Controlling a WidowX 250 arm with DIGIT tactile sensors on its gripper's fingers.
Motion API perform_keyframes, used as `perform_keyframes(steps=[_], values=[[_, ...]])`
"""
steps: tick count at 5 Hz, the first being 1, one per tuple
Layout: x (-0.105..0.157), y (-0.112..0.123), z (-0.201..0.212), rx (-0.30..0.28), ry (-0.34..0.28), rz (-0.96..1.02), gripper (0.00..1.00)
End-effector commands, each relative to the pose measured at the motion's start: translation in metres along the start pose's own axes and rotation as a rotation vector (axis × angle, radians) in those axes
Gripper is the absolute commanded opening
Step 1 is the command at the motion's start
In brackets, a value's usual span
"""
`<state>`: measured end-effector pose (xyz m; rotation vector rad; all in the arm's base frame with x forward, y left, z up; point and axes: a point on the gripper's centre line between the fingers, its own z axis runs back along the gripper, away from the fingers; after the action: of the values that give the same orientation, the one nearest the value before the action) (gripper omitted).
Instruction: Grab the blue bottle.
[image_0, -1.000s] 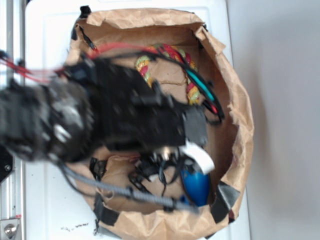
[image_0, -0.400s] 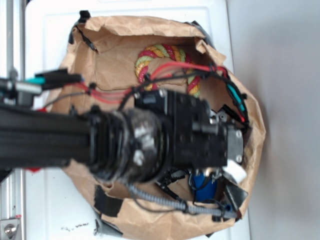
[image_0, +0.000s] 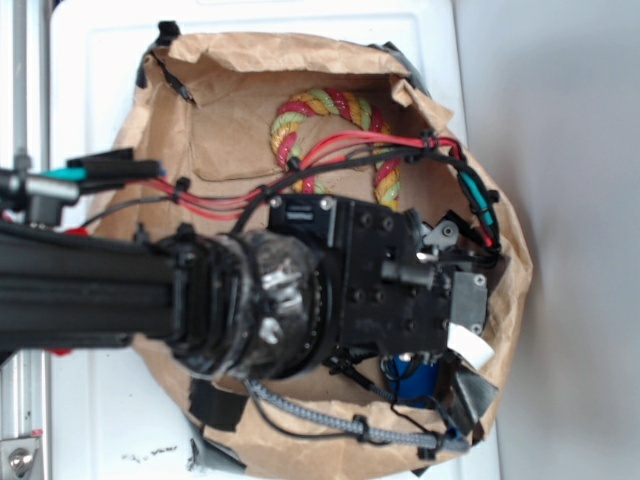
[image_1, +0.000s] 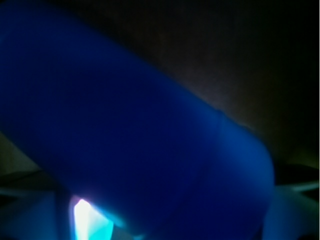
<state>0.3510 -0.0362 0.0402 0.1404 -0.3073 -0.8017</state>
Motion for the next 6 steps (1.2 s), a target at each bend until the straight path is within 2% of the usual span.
perform_keyframes(steps=[1, 2, 3, 4, 5, 6], values=[[-0.011, 0.032, 0.068, -0.008, -0.094, 0.082, 0.0], [-0.032, 0.049, 0.1, -0.005, -0.127, 0.15, 0.0], [-0.047, 0.059, 0.122, -0.038, -0.153, 0.181, 0.0], [-0.054, 0.057, 0.14, -0.085, -0.157, 0.172, 0.0], [-0.057, 0.038, 0.129, -0.08, -0.161, 0.065, 1.0], [-0.048, 0.006, 0.114, -0.093, -0.154, -0.061, 1.0]])
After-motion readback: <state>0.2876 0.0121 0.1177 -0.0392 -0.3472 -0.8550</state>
